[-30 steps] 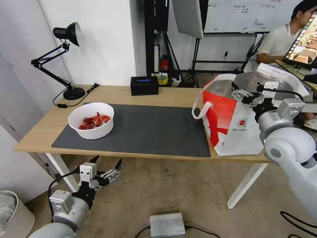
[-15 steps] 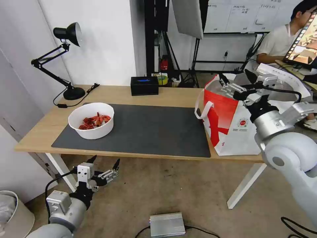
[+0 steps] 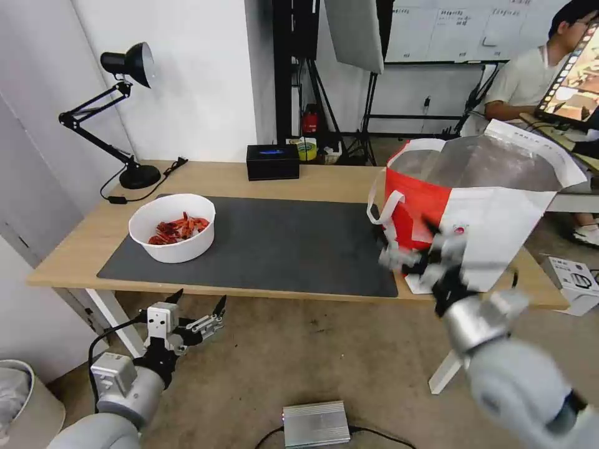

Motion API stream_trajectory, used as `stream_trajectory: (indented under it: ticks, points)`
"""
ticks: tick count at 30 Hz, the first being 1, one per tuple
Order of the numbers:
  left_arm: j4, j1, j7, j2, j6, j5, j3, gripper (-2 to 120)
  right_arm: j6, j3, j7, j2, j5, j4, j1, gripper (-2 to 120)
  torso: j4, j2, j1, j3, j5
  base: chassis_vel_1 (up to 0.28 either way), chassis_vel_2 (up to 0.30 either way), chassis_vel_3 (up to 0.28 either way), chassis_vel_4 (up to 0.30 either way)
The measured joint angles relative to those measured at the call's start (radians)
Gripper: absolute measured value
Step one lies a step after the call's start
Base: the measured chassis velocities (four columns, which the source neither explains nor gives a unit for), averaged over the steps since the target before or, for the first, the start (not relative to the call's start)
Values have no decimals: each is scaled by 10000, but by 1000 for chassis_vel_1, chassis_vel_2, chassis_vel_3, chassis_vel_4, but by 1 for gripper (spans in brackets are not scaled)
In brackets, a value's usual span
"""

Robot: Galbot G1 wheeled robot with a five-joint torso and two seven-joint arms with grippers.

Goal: Pick up the trash from the table and place it into the takeout bag.

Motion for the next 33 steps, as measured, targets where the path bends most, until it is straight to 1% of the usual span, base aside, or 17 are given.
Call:
stream_trajectory:
  ticks: [2, 3, 5, 11, 16, 21, 25, 31, 33]
  points:
    - [38, -9, 7, 3, 0, 0, 20, 100, 170, -174, 272, 291, -418, -95, -636, 100, 2, 0, 0, 0, 0, 0, 0, 0, 0]
    - [38, -9, 7, 3, 0, 0, 20, 100, 170, -174, 272, 291, -418, -95, -636, 100, 2, 0, 0, 0, 0, 0, 0, 0, 0]
    - [84, -33, 15, 10, 0, 0, 23, 100, 447, -320, 465, 510, -726, -208, -1113, 100, 0, 0, 0, 0, -1, 0, 0, 0, 0]
    - [176, -111, 23, 46, 0, -6, 16, 100, 814, -372, 615, 617, -924, -395, -1329, 100, 3, 0, 1, 1, 0, 0, 0, 0, 0]
    - [216, -122, 42, 115, -6, -10, -27, 100, 828, -370, 846, 621, -1026, -362, -1311, 100, 3, 0, 2, 1, 0, 0, 0, 0, 0]
    - [210, -129, 47, 140, -13, -33, -35, 100, 660, -364, 930, 644, -1100, -256, -1418, 100, 3, -1, 1, 1, 0, 0, 0, 0, 0]
    - [227, -131, 47, 141, -35, -45, -26, 100, -21, -382, 1062, 681, -942, 26, -1548, 100, 2, -1, 1, 1, 0, 0, 0, 0, 0]
    - [252, -92, 40, 147, -46, -90, -81, 100, -110, -385, 1070, 686, -923, 56, -1551, 100, 2, 0, 2, 1, 0, 0, 0, 0, 0]
    - [253, -154, -231, 235, -36, -301, -214, 100, -111, -387, 1070, 686, -918, 57, -1545, 100, 4, 0, 1, 2, 0, 0, 0, 0, 0]
